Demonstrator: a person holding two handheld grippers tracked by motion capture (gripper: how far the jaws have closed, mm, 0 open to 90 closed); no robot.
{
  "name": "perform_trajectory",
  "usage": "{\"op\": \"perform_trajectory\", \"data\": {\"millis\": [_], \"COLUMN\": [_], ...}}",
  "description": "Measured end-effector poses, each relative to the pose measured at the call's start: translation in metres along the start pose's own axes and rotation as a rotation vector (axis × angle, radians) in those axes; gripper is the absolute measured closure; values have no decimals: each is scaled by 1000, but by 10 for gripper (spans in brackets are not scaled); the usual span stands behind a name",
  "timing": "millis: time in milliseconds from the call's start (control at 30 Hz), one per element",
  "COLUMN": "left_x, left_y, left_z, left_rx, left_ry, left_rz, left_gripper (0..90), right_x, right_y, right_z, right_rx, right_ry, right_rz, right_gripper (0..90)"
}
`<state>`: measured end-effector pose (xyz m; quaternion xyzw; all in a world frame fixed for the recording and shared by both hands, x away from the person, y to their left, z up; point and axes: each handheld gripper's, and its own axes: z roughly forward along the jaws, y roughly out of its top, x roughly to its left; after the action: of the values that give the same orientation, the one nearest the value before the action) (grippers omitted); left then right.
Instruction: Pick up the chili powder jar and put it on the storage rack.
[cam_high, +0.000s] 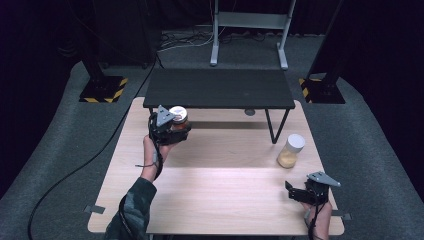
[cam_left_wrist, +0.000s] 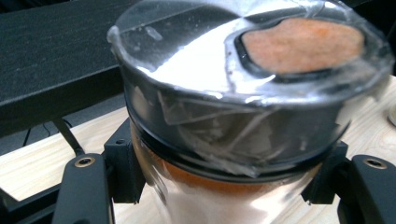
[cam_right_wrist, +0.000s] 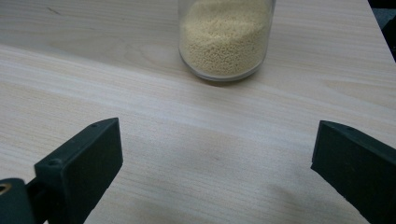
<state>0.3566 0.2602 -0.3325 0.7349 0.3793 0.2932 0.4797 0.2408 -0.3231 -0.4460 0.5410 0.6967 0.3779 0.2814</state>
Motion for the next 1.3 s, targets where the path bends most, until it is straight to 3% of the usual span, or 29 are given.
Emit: {"op": "perform_trajectory", "data": {"millis": [1300], "left_x": [-3], "left_y": [31], "left_z": [11], "left_rx": [-8], "left_ry": [-35], "left_rz": [37], "left_gripper": [310], "right_x": [0], "right_y": [0], "right_z": [0], "right_rx": [-3], "right_ry": [1], "right_rz": [4], "right_gripper": [4]}}
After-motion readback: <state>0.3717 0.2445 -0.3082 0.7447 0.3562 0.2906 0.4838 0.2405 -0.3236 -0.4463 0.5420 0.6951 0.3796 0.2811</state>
